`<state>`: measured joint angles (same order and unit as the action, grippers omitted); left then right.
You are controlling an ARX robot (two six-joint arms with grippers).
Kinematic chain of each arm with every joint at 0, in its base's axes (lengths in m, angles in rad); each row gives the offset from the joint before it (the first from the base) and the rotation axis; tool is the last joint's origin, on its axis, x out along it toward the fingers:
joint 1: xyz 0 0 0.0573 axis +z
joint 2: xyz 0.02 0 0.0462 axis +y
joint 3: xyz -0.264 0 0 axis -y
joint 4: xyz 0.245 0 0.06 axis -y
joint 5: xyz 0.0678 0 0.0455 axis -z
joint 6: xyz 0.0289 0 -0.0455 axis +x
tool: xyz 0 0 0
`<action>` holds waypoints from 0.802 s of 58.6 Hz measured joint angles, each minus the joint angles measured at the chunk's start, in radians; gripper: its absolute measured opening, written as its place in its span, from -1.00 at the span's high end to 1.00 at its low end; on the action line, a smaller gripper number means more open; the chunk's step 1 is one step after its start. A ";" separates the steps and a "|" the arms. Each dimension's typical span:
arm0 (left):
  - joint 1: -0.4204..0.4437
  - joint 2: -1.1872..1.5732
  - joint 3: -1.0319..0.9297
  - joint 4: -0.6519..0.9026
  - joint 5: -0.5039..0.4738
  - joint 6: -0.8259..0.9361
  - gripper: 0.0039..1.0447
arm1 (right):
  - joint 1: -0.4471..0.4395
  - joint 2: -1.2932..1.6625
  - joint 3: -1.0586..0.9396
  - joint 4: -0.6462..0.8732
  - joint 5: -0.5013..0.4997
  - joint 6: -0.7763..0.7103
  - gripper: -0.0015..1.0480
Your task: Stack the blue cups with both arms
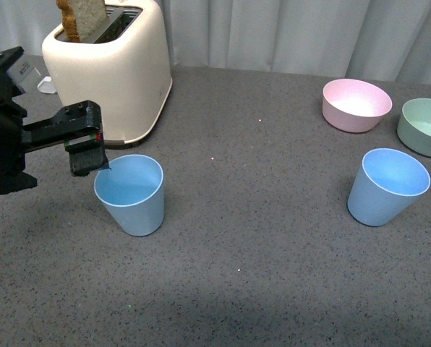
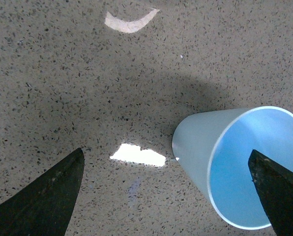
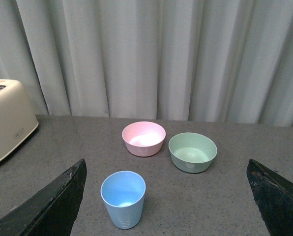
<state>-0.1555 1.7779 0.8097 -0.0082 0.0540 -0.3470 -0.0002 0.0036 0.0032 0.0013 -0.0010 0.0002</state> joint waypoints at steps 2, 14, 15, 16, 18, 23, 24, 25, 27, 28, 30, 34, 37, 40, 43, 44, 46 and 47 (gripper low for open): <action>-0.004 0.011 0.008 -0.006 -0.001 -0.001 -0.88 | 0.000 0.000 0.000 0.000 0.000 0.000 -0.81; -0.010 0.082 0.057 -0.045 0.003 -0.034 -0.88 | 0.000 0.000 0.000 0.000 0.000 0.000 -0.81; -0.010 0.086 0.060 -0.047 0.005 -0.039 -0.88 | 0.000 0.000 0.000 0.000 0.000 0.000 -0.81; -0.010 0.094 0.065 -0.051 0.011 -0.045 -0.88 | 0.000 0.000 0.000 0.000 0.000 0.000 -0.81; -0.010 0.103 0.071 -0.054 0.017 -0.053 -0.87 | 0.000 0.000 0.000 0.000 0.000 0.000 -0.81; -0.011 0.119 0.082 -0.063 0.018 -0.064 -0.65 | 0.000 0.000 0.000 0.000 0.000 0.000 -0.81; -0.011 0.121 0.084 -0.066 0.021 -0.070 -0.58 | 0.000 0.000 0.000 0.000 0.000 0.000 -0.81; -0.012 0.123 0.085 -0.066 0.023 -0.073 -0.54 | 0.000 0.000 0.000 0.000 0.000 0.000 -0.81; -0.013 0.125 0.089 -0.070 0.032 -0.079 -0.44 | 0.000 0.000 0.000 0.000 0.000 0.000 -0.81; -0.013 0.126 0.092 -0.073 0.035 -0.082 -0.37 | 0.000 0.000 0.000 0.000 0.000 0.000 -0.81; -0.015 0.127 0.096 -0.076 0.039 -0.088 -0.27 | 0.000 0.000 0.000 0.000 0.000 0.000 -0.81; -0.018 0.127 0.102 -0.086 0.052 -0.100 -0.09 | 0.000 0.000 0.000 0.000 0.000 0.000 -0.81; -0.021 0.127 0.109 -0.096 0.062 -0.109 0.08 | 0.000 0.000 0.000 0.000 0.000 0.000 -0.81; -0.023 0.127 0.113 -0.103 0.080 -0.124 0.21 | 0.000 0.000 0.000 0.000 0.000 0.000 -0.81; -0.024 0.127 0.115 -0.104 0.085 -0.128 0.35 | 0.000 0.000 0.000 0.000 0.000 0.000 -0.81; -0.025 0.127 0.116 -0.104 0.085 -0.130 0.42 | 0.000 0.000 0.000 0.000 0.000 0.000 -0.81; -0.026 0.127 0.117 -0.106 0.089 -0.134 0.52 | 0.000 0.000 0.000 0.000 0.000 0.000 -0.81; -0.026 0.127 0.117 -0.107 0.092 -0.135 0.56 | 0.000 0.000 0.000 0.000 0.000 0.000 -0.81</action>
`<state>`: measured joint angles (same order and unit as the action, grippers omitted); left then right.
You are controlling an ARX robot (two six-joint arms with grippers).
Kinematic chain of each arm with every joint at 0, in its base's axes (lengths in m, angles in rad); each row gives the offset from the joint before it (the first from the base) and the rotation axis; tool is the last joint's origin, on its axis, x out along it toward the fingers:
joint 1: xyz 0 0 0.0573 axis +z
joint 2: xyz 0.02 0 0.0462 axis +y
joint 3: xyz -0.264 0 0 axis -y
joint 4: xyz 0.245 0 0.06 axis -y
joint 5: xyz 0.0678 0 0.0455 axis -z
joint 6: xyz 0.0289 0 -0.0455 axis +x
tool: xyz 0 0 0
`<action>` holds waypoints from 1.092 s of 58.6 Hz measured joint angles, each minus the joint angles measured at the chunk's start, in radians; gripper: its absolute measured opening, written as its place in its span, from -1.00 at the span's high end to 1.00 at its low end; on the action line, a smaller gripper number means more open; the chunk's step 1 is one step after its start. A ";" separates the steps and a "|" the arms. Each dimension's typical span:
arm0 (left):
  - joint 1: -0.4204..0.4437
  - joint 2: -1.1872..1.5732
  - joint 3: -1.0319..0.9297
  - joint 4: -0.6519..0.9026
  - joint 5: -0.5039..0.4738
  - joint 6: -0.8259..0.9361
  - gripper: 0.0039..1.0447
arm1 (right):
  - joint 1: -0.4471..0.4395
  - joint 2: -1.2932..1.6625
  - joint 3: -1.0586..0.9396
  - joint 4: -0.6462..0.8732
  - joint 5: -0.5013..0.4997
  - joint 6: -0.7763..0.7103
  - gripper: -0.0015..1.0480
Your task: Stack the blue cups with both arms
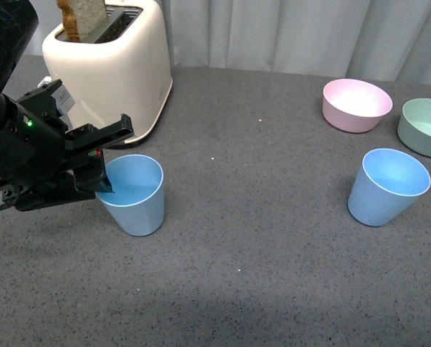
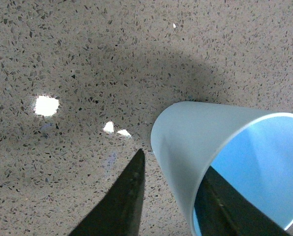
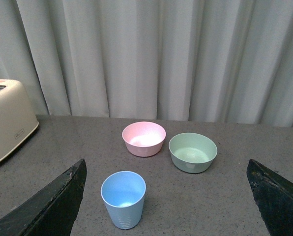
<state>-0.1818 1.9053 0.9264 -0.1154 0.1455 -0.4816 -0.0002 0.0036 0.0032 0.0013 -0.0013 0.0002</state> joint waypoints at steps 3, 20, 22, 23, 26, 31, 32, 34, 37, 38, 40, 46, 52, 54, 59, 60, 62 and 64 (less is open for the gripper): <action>-0.001 0.000 0.000 -0.002 0.013 -0.003 0.73 | 0.000 0.000 0.000 0.000 0.000 0.000 -0.81; -0.023 -0.045 -0.003 -0.018 -0.007 0.013 0.94 | 0.000 0.000 0.000 0.000 0.000 0.000 -0.81; -0.039 -0.051 0.000 -0.024 -0.025 0.022 0.94 | 0.000 0.000 0.000 0.000 0.000 0.000 -0.81; -0.053 -0.053 0.007 -0.028 -0.037 0.027 0.94 | 0.000 0.000 0.000 0.000 0.000 0.000 -0.81; -0.074 -0.051 0.018 -0.030 -0.059 0.033 0.94 | 0.000 0.000 0.000 0.000 0.000 0.000 -0.81; -0.116 -0.036 0.045 -0.040 -0.074 0.031 0.94 | 0.000 0.000 0.000 0.000 0.000 0.000 -0.81; -0.122 -0.033 0.050 -0.041 -0.077 0.031 0.94 | 0.000 0.000 0.000 0.000 0.000 0.000 -0.81; -0.140 -0.023 0.066 -0.047 -0.087 0.029 0.94 | 0.000 0.000 0.000 0.000 0.000 0.000 -0.81; -0.167 -0.008 0.087 -0.051 -0.094 0.021 0.94 | 0.000 0.000 0.000 0.000 0.000 0.000 -0.81; -0.179 0.000 0.097 -0.054 -0.098 0.014 0.94 | 0.000 0.000 0.000 0.000 0.000 0.000 -0.81; -0.199 0.011 0.113 -0.058 -0.101 0.001 0.94 | 0.000 0.000 0.000 0.000 0.000 0.000 -0.81; -0.249 0.047 0.158 -0.071 -0.116 -0.028 0.94 | 0.000 0.000 0.000 0.000 0.000 0.000 -0.81; -0.285 0.080 0.196 -0.085 -0.125 -0.045 0.94 | 0.000 0.000 0.000 0.000 0.000 0.000 -0.81; -0.295 0.091 0.209 -0.091 -0.125 -0.051 0.94 | 0.000 0.000 0.000 0.000 0.000 0.000 -0.81; -0.314 0.114 0.239 -0.104 -0.137 -0.058 0.94 | 0.000 0.000 0.000 0.000 0.000 0.000 -0.81; -0.316 0.118 0.243 -0.105 -0.136 -0.061 0.94 | 0.000 0.000 0.000 0.000 0.000 0.000 -0.81; -0.321 0.127 0.254 -0.111 -0.137 -0.067 0.94 | 0.000 0.000 0.000 0.000 0.000 0.000 -0.81; -0.325 0.134 0.264 -0.115 -0.138 -0.071 0.94 | 0.000 0.000 0.000 0.000 0.000 0.000 -0.81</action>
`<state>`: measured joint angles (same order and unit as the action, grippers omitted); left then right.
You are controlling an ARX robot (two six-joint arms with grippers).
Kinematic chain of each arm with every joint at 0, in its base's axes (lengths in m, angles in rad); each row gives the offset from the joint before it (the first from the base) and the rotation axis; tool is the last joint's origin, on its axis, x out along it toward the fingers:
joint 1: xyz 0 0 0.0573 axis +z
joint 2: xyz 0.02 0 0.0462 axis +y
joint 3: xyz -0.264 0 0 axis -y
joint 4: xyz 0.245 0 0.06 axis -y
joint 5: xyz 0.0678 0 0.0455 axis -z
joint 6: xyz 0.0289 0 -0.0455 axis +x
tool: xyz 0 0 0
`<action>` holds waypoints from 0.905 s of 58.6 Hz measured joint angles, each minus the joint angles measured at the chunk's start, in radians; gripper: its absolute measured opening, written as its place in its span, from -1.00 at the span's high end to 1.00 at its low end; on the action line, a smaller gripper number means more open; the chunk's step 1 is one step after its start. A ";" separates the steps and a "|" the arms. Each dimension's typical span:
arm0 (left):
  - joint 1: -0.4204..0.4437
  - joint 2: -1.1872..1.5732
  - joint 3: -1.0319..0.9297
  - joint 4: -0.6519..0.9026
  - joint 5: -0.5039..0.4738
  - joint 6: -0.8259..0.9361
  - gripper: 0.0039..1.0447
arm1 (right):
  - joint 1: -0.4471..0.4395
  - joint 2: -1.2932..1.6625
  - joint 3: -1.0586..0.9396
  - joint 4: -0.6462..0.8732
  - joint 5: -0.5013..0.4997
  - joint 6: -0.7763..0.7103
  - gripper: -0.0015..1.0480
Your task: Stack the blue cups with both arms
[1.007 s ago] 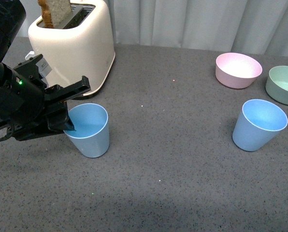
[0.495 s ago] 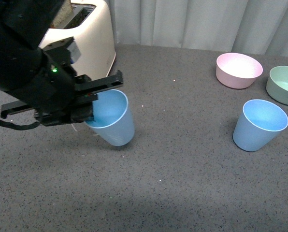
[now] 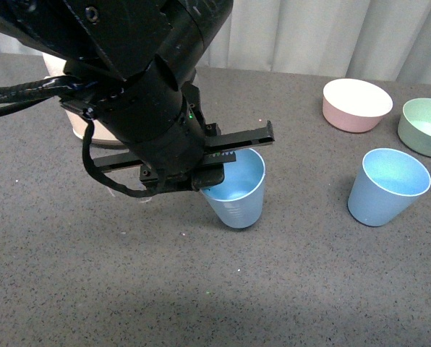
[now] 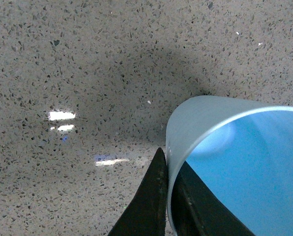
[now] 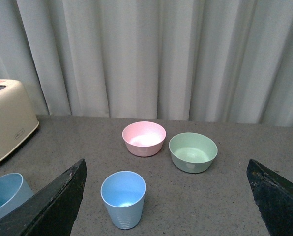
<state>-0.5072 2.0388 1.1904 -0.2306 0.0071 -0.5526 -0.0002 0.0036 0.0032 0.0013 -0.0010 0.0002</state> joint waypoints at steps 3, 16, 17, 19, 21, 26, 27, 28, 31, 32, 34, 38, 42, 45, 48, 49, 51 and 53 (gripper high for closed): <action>-0.005 0.010 0.013 -0.005 -0.005 -0.004 0.94 | 0.000 0.000 0.000 0.000 0.000 0.000 -0.81; -0.017 0.040 0.068 -0.021 -0.005 -0.014 0.94 | 0.000 0.000 0.000 0.000 0.000 0.000 -0.81; -0.018 0.043 0.072 -0.023 -0.005 -0.014 0.94 | 0.000 0.000 0.000 0.000 0.000 0.000 -0.81; -0.019 0.048 0.077 -0.028 -0.005 -0.018 0.94 | 0.000 0.000 0.000 0.000 0.000 0.000 -0.81; -0.021 0.052 0.078 -0.030 -0.004 -0.021 0.94 | 0.000 0.000 0.000 0.000 0.000 0.000 -0.81; -0.031 0.062 0.079 -0.034 -0.005 -0.017 0.94 | 0.000 0.000 0.000 0.000 0.000 0.000 -0.81; -0.034 0.066 0.079 -0.039 -0.002 -0.018 0.94 | 0.000 0.000 0.000 0.000 0.000 0.000 -0.81; -0.038 0.068 0.079 -0.039 0.001 -0.018 0.94 | 0.000 0.000 0.000 0.000 0.000 0.000 -0.81; -0.043 0.069 0.080 -0.039 -0.001 -0.017 0.94 | 0.000 0.000 0.000 0.000 0.000 0.000 -0.81; -0.044 0.069 0.081 -0.039 -0.001 -0.017 0.94 | 0.000 0.000 0.000 0.000 0.000 0.000 -0.81; -0.047 0.069 0.083 -0.039 0.000 -0.018 0.94 | 0.000 0.000 0.000 0.000 0.000 0.000 -0.81; -0.051 0.069 0.085 -0.039 0.000 -0.018 0.94 | 0.000 0.000 0.000 0.000 0.000 0.000 -0.81; -0.052 0.069 0.087 -0.039 0.000 -0.021 0.72 | 0.000 0.000 0.000 0.000 0.000 0.000 -0.81; -0.052 0.069 0.087 -0.037 0.000 -0.026 0.55 | 0.000 0.000 0.000 0.000 0.000 0.000 -0.81; -0.052 0.069 0.087 -0.036 0.001 -0.026 0.41 | 0.000 0.000 0.000 0.000 0.000 0.000 -0.81; -0.052 0.069 0.087 -0.036 0.001 -0.026 0.37 | 0.000 0.000 0.000 0.000 0.000 0.000 -0.81; -0.052 0.067 0.087 -0.038 0.001 -0.027 0.20 | 0.000 0.000 0.000 0.000 0.000 0.000 -0.81; -0.052 0.064 0.087 -0.039 0.001 -0.031 0.10 | 0.000 0.000 0.000 0.000 0.000 0.000 -0.81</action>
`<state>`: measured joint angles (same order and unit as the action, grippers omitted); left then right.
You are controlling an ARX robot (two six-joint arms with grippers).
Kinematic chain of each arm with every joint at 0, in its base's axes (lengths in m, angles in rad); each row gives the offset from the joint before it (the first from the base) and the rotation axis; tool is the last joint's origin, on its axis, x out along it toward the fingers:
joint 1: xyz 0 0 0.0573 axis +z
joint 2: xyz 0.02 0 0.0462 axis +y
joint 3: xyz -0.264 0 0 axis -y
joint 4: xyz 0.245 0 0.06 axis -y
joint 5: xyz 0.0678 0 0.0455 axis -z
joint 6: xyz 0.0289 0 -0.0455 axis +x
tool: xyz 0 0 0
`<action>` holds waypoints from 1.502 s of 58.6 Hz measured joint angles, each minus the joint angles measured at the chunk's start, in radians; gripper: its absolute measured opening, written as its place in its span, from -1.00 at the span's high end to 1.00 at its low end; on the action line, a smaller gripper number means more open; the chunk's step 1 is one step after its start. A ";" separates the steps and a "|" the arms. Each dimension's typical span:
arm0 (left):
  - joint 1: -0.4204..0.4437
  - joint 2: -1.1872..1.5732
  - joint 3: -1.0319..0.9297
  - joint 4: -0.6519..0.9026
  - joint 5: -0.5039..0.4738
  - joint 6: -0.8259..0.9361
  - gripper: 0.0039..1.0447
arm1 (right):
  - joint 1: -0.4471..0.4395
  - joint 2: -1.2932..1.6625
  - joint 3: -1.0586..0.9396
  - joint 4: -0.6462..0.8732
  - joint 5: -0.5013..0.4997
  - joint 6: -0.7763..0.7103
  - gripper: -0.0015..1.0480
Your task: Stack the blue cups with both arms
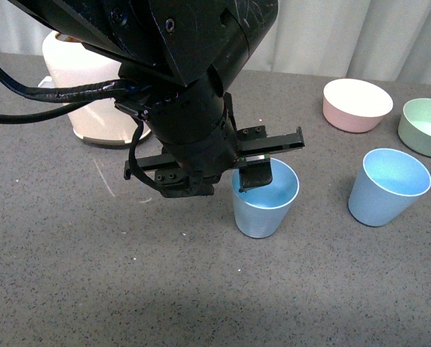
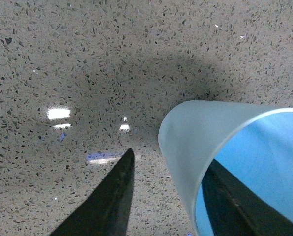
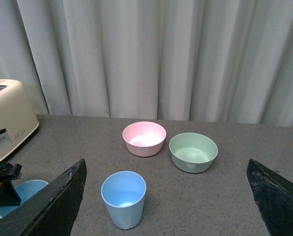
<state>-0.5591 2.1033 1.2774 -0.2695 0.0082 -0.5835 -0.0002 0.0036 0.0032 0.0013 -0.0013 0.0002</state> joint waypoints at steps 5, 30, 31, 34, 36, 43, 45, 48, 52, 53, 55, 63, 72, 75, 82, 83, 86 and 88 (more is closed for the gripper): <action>0.003 -0.014 -0.001 0.003 -0.010 -0.002 -0.14 | 0.000 0.000 0.000 0.000 0.000 0.000 -0.81; 0.022 -0.114 -0.365 0.769 -0.436 0.307 -0.43 | 0.000 0.000 0.000 0.000 0.000 0.000 -0.81; 0.026 -0.117 -0.396 0.824 -0.447 0.341 -0.39 | 0.000 0.000 0.000 0.000 0.000 0.000 -0.81; 0.051 -0.140 -0.510 1.038 -0.462 0.409 -0.26 | 0.000 0.000 0.000 0.000 0.002 0.000 -0.81; 0.074 -0.169 -0.586 1.202 -0.457 0.450 -0.15 | 0.000 0.000 0.000 0.000 0.002 0.000 -0.81; 0.149 -0.336 -0.752 1.511 -0.411 0.528 0.23 | 0.000 0.000 0.000 0.000 0.001 0.000 -0.81; 0.177 -0.406 -0.808 1.536 -0.389 0.542 0.40 | 0.000 0.000 0.000 0.000 0.000 0.000 -0.81; 0.212 -0.466 -0.888 1.537 -0.354 0.556 0.64 | 0.000 0.000 0.000 0.000 -0.001 0.000 -0.81; 0.249 -0.519 -0.966 1.521 -0.312 0.562 0.92 | 0.000 0.000 0.000 0.000 -0.001 0.000 -0.81; 0.257 -0.541 -0.978 1.501 -0.304 0.562 0.94 | 0.000 0.000 0.000 0.000 -0.001 0.000 -0.81; 0.269 -0.581 -0.994 1.463 -0.290 0.565 0.93 | 0.000 0.000 0.000 0.000 0.000 0.000 -0.81; 0.317 -0.741 -1.058 1.410 -0.236 0.572 0.93 | 0.000 0.000 0.000 0.000 0.000 0.000 -0.81; 0.374 -0.864 -1.135 1.347 -0.192 0.575 0.93 | 0.000 0.000 0.000 0.000 0.000 0.000 -0.81; 0.389 -0.906 -1.154 1.324 -0.180 0.575 0.93 | 0.000 0.000 0.000 0.000 0.000 0.000 -0.81; 0.414 -0.997 -1.186 1.271 -0.148 0.575 0.93 | 0.000 0.000 0.000 0.000 0.000 0.000 -0.81; 0.417 -1.012 -1.191 1.260 -0.143 0.575 0.93 | 0.000 0.000 0.000 0.000 0.000 0.000 -0.81; 0.428 -1.050 -1.201 1.234 -0.133 0.575 0.93 | 0.000 0.000 0.000 0.000 0.000 0.000 -0.81; 0.434 -1.073 -1.208 1.216 -0.127 0.575 0.93 | 0.000 0.000 0.000 0.000 0.000 0.000 -0.81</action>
<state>-0.1249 1.0306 0.0696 0.9466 -0.1184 -0.0082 -0.0002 0.0036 0.0032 0.0013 -0.0010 0.0002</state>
